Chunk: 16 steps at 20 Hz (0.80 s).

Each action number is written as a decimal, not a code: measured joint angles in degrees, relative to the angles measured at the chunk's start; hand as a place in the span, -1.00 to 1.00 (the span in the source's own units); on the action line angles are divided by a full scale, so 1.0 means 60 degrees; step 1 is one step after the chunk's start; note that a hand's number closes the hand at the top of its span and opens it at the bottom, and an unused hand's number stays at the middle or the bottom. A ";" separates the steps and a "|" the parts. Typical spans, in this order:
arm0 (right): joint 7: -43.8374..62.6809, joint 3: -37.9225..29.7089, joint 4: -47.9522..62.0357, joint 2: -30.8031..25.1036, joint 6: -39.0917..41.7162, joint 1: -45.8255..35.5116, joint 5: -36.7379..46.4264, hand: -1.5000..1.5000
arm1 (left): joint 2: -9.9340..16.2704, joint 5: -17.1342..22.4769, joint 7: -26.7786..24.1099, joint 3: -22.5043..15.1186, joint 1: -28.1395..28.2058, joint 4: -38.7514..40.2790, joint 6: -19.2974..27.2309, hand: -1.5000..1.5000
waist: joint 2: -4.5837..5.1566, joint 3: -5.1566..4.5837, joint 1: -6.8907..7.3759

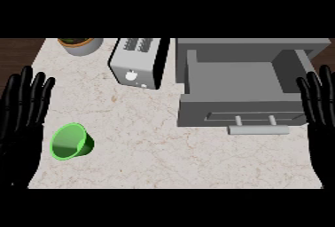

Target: Pick up the cup, place it into the drawer and close the drawer

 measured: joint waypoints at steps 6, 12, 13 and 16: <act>0.0003 0.0145 0.0135 0.0001 0.0108 -0.0048 0.0044 -1.00 | 0.0698 0.1781 -0.0695 0.0921 0.0643 0.0208 -0.1581 -1.00 | -0.0161 0.0105 0.0151; 0.0673 0.0107 0.0346 -0.0047 0.0536 -0.0269 -0.0910 -1.00 | 0.0827 0.3948 -0.0161 0.1372 0.1102 0.0735 -0.2581 -1.00 | -0.0197 0.0127 0.0177; 0.0629 0.0170 0.0288 -0.0014 0.0596 -0.0119 -0.0943 -1.00 | 0.0870 0.4188 -0.0026 0.1477 0.1176 0.0690 -0.2673 -1.00 | -0.0199 0.0131 0.0173; 0.0985 0.0317 0.0036 0.0065 0.0504 -0.0148 -0.0944 -1.00 | 0.0930 0.4599 0.0241 0.1715 0.1076 0.0773 -0.2835 -1.00 | -0.0205 0.0136 0.0161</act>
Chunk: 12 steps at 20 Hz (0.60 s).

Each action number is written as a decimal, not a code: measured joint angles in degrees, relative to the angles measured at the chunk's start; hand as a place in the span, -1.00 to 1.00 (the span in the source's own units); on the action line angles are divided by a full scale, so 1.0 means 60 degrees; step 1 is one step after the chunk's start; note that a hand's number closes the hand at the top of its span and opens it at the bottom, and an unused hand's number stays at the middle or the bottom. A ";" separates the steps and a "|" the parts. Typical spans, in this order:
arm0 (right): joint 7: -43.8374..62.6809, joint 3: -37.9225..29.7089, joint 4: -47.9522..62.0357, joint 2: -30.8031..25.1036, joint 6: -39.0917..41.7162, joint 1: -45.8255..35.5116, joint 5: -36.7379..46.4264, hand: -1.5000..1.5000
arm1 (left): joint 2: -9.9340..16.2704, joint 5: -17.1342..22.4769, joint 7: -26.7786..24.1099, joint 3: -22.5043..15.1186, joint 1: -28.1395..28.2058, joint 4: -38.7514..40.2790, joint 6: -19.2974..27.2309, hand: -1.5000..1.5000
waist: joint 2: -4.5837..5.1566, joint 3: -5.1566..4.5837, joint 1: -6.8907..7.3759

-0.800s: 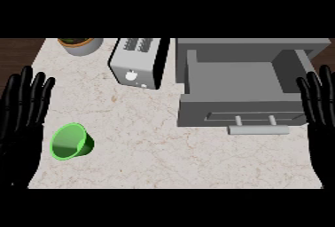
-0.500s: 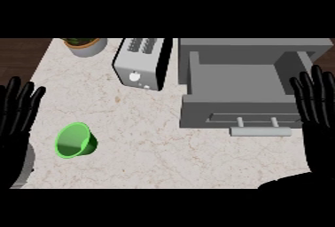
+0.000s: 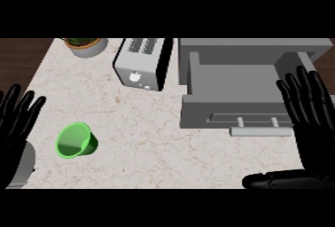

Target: Pick up the cup, place it into the drawer and close the drawer

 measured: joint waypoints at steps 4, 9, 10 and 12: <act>-0.0068 0.0159 0.0090 0.0097 -0.0028 -0.0044 0.0145 -1.00 | -0.0189 -0.0068 0.0166 -0.0036 -0.0303 0.0207 0.0019 -1.00 | -0.0004 0.0001 -0.0010; -0.0329 0.0074 0.0342 0.0113 0.0063 -0.0076 0.0074 -1.00 | -0.0336 -0.0161 0.0054 0.0112 -0.0289 0.0519 -0.0183 -1.00 | -0.0002 0.0004 -0.0010; -0.0369 0.0083 0.0356 0.0127 0.0065 -0.0076 0.0082 -1.00 | -0.0320 -0.0137 0.0117 0.0186 -0.0290 0.0523 -0.0195 -1.00 | -0.0003 0.0003 -0.0009; -0.0284 -0.0021 0.0493 0.0078 0.0066 -0.0324 0.0007 -1.00 | -0.0410 -0.0315 0.0121 0.0129 -0.0394 0.0696 -0.0147 -1.00 | -0.0003 0.0004 -0.0010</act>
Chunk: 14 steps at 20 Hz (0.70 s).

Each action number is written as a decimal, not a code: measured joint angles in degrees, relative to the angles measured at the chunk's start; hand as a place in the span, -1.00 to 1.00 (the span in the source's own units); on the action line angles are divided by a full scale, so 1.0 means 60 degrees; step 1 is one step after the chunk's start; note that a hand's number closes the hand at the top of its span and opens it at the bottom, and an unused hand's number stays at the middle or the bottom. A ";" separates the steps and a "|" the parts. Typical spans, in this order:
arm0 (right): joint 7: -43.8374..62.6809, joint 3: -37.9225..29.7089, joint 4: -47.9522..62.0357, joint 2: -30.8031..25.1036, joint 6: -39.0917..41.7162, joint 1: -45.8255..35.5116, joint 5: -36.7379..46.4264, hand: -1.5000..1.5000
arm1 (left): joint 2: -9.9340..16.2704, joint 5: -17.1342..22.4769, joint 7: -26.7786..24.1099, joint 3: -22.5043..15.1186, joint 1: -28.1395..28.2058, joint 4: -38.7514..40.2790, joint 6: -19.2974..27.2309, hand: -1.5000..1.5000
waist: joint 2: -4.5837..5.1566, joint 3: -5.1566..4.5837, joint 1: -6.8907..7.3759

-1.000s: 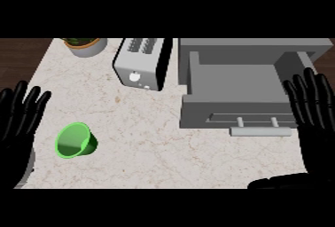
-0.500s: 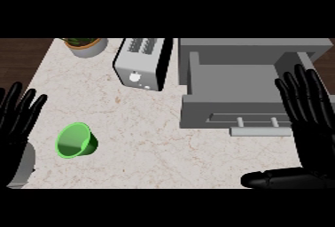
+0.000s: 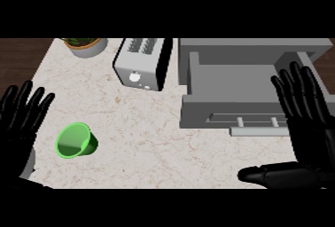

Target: Pick up the cup, place it into the drawer and close the drawer

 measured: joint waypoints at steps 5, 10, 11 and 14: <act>-0.0108 -0.0085 0.0077 -0.0017 0.0014 0.0045 0.0014 -1.00 | -0.0025 -0.0090 0.0026 0.0163 -0.0116 0.0342 -0.0072 -1.00 | 0.0001 -0.0001 -0.0003; -0.0153 -0.0147 0.0221 -0.0028 -0.0009 -0.0117 0.0027 -1.00 | -0.0150 -0.0444 -0.0217 0.0242 0.0154 0.0584 -0.0159 -1.00 | 0.0002 0.0000 0.0005; 0.0012 -0.0219 0.0151 -0.0100 -0.0004 -0.0212 -0.0035 -1.00 | -0.0084 -0.0391 -0.0183 0.0341 0.0165 0.0661 -0.0213 -1.00 | 0.0002 0.0001 0.0005; 0.0222 -0.0087 0.0017 -0.0044 -0.0136 -0.0336 0.0084 -1.00 | -0.0001 -0.0471 -0.0327 0.0506 0.0295 0.1124 -0.0430 -1.00 | 0.0000 -0.0001 0.0004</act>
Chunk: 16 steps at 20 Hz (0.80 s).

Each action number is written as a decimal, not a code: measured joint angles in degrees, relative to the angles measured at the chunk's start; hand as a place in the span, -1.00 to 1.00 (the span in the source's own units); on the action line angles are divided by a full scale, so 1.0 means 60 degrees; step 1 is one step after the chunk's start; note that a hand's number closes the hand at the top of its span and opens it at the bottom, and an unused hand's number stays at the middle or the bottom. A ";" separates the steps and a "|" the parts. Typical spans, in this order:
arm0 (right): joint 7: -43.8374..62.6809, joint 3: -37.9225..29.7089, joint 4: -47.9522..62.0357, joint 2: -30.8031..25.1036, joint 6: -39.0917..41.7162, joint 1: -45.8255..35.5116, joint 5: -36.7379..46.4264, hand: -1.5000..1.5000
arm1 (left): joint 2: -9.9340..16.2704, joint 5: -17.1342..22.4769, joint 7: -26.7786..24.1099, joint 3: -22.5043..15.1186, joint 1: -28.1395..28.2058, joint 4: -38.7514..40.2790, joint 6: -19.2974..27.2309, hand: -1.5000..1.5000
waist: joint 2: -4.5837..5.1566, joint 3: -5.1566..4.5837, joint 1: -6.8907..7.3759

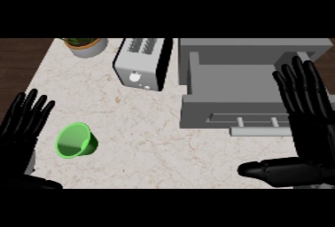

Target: Pick up the cup, place it into the drawer and close the drawer

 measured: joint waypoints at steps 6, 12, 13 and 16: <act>0.0066 -0.0152 -0.0106 -0.0119 0.0123 0.0033 -0.0182 -1.00 | 0.0008 -0.0571 -0.0859 0.0259 0.0278 0.0999 -0.0339 -1.00 | 0.0002 0.0000 -0.0005; 0.0234 -0.0246 -0.0315 -0.0197 0.0238 0.0177 -0.0380 -1.00 | 0.0138 -0.1166 -0.1831 0.0561 0.0005 0.2456 -0.0522 -1.00 | 0.0003 0.0000 -0.0019; 0.0244 -0.0314 -0.0270 -0.0205 0.0232 0.0131 -0.0444 -1.00 | 0.0141 -0.1303 -0.2103 0.0602 0.0036 0.2727 -0.0568 -1.00 | 0.0002 -0.0001 -0.0017; 0.0179 -0.0152 -0.0243 -0.0106 0.0186 0.0160 -0.0292 -1.00 | 0.0105 -0.1732 -0.2656 0.0556 -0.0071 0.3427 -0.0572 -1.00 | 0.0003 0.0000 -0.0017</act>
